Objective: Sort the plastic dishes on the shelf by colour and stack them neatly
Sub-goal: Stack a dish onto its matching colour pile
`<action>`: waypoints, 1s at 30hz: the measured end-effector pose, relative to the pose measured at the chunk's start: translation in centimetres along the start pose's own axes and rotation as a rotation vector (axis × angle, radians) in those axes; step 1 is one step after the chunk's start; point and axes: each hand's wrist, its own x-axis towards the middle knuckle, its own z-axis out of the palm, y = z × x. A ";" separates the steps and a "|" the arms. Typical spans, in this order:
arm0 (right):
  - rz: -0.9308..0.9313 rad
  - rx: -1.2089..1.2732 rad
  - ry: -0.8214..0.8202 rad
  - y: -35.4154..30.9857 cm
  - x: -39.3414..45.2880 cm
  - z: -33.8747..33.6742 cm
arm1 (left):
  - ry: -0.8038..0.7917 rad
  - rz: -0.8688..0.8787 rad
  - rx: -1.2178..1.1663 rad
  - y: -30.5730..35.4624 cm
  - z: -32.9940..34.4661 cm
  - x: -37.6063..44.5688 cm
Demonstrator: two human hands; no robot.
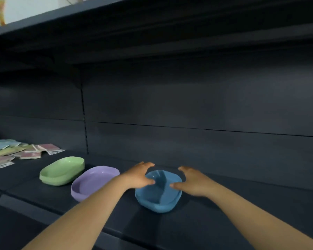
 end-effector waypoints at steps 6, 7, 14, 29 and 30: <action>0.120 0.127 -0.049 0.2 2.8 3.5 | -0.158 0.084 -0.065 -1.2 2.1 3.3; 0.127 0.145 -0.049 0.2 2.8 3.9 | -0.171 0.090 -0.114 -1.4 2.3 3.5; 0.332 0.429 0.041 -0.3 2.5 5.2 | -0.130 0.028 -0.447 -2.5 3.3 3.3; 0.435 1.037 0.364 0.2 -3.7 4.5 | -0.210 -0.102 -1.114 1.7 4.4 0.3; 0.423 1.055 0.394 0.8 -4.5 4.0 | -0.192 -0.075 -1.143 3.0 4.5 -0.2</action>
